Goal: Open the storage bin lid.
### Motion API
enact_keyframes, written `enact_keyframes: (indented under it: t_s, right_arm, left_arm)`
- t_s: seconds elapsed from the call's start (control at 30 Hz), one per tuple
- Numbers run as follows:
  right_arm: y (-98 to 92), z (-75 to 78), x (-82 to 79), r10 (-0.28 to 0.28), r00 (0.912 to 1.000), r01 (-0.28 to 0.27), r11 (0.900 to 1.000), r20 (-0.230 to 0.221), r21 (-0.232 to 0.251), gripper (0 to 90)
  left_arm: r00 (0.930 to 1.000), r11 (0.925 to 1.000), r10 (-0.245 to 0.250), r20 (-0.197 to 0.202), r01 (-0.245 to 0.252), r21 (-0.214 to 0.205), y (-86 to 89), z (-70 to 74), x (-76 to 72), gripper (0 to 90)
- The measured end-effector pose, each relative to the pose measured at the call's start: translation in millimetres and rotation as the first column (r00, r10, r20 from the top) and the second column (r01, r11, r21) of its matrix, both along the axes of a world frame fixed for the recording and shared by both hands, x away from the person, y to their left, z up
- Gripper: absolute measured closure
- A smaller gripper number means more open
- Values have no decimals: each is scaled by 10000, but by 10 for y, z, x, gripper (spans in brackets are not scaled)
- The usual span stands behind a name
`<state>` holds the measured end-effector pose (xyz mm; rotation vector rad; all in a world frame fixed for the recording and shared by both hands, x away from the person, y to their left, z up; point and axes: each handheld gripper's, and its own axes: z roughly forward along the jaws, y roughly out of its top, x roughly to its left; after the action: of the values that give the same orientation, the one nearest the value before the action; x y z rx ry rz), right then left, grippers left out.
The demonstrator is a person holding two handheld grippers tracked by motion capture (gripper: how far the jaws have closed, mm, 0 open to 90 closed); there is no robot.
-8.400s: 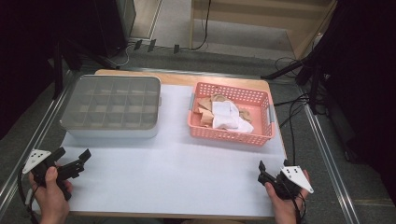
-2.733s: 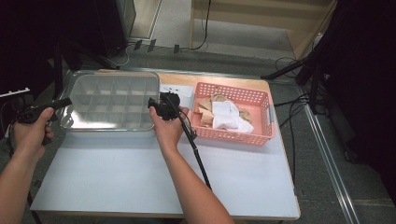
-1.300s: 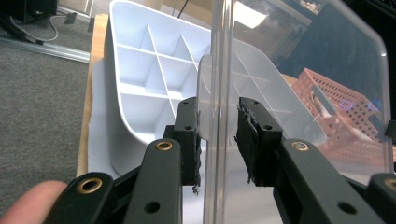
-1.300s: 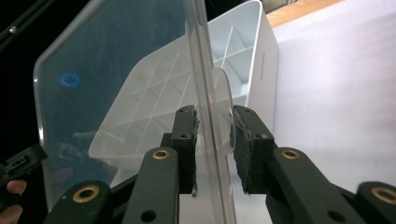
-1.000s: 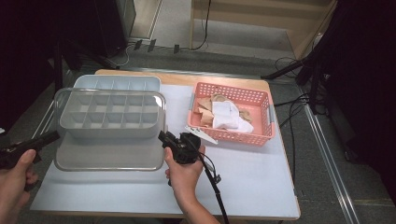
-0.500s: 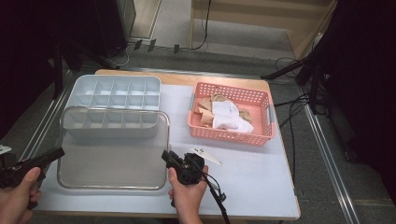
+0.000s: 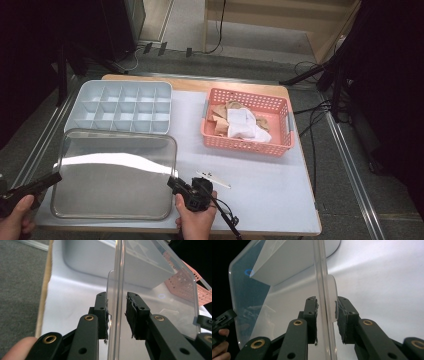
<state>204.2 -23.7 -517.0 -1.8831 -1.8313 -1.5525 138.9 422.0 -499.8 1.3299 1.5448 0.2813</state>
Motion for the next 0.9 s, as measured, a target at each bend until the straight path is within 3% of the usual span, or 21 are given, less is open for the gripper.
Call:
enact_keyframes:
  t_s: [0.37, 0.63, 0.83, 0.9]
  right_arm:
    - [174, -82, -29, 185, 9998, -189, 9994, -123, -307, 709]
    - [247, -129, -76, 286, 9993, -265, 9963, 239, -816, 684]
    - [308, -190, -62, 604, 9970, -522, 9866, 481, -1549, 631]
    - [332, -207, -75, 595, 9963, -479, 9837, 623, -1731, 613]
  left_arm:
    - [9984, 9991, 288, -478, -302, -292, 120, -175, -104, 721]
    - [9957, 9976, 570, -734, -597, -349, 123, -296, -128, 705]
    - [9925, 9969, 791, -931, -792, 23, 78, -350, -103, 672]
    - [9909, 9958, 882, -1018, -850, 350, 43, -370, -90, 646]
